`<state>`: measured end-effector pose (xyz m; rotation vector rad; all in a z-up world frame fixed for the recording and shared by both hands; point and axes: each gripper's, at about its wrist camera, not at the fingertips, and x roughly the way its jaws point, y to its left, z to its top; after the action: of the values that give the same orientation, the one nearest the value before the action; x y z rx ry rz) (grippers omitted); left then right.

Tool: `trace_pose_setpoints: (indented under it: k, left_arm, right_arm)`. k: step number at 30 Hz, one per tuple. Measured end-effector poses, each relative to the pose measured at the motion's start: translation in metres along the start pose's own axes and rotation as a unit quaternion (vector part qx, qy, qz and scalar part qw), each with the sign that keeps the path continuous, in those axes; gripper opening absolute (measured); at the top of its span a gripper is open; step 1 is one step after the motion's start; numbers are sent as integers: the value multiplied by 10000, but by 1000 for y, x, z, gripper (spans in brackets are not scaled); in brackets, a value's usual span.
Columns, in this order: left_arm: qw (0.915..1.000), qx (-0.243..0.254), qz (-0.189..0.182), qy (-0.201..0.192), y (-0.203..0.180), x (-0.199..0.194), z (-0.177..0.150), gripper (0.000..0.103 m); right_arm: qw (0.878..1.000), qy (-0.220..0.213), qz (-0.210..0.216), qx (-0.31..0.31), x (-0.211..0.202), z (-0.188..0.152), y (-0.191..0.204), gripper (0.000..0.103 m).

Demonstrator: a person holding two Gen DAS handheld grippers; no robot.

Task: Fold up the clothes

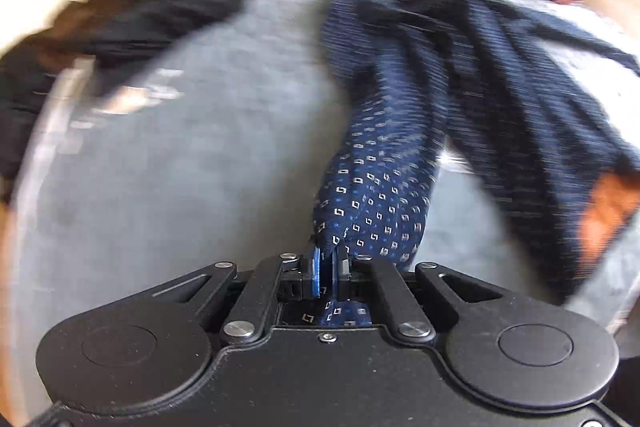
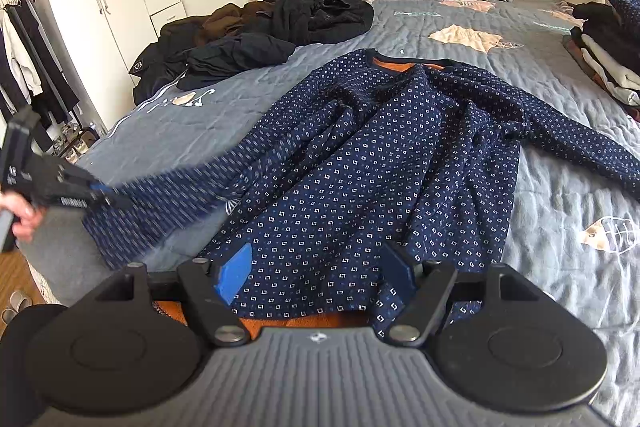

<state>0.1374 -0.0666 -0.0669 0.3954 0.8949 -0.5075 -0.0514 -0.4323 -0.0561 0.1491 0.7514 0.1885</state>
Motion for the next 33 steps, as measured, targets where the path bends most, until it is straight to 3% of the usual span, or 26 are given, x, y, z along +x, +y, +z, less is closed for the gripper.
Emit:
trace_pose_setpoints:
  k: [4, 9, 12, 14, 16, 18, 21, 24, 29, 33]
  left_arm:
    - [9943, 87, 1060, 14, 52, -22, 8, 5]
    - [9765, 93, 2152, 17, 112, -41, 26, 5]
    - [9675, -130, 2521, 146, 145, -37, 37, 7]
    - [9668, -143, 2508, 457, 152, -25, 40, 15]
    - [9669, 73, 2508, 467, 137, -22, 39, 29]
    - [9717, 246, 2344, 160, 111, -34, 34, 44]
    - [9784, 416, 1975, -457, 57, -57, 28, 48]
    - [9793, 1083, 1373, -1023, -39, -73, 26, 61]
    - [9605, 2201, 457, -1643, -198, -64, 18, 62]
    - [9399, 2860, 414, -1821, -285, -20, -2, 62]
  right_arm:
    - [10000, -19, 5, 37, 1, 2, 0, 71]
    - [10000, -8, 62, 1, 2, 3, 5, 71]
    - [10000, -5, 84, -6, 1, 4, 6, 71]
    - [10000, -2, 81, 6, 1, 4, 6, 71]
    - [10000, 17, 37, 3, 0, 3, 4, 71]
    - [9999, 37, -21, -102, -5, 1, 1, 71]
    - [9994, 78, -207, -273, -14, -2, -9, 71]
    - [9987, 124, -388, -321, -20, -8, -21, 71]
    - [9973, 203, -516, -474, -28, -20, -34, 71]
    - [9981, 150, -470, -360, -33, -29, -41, 71]
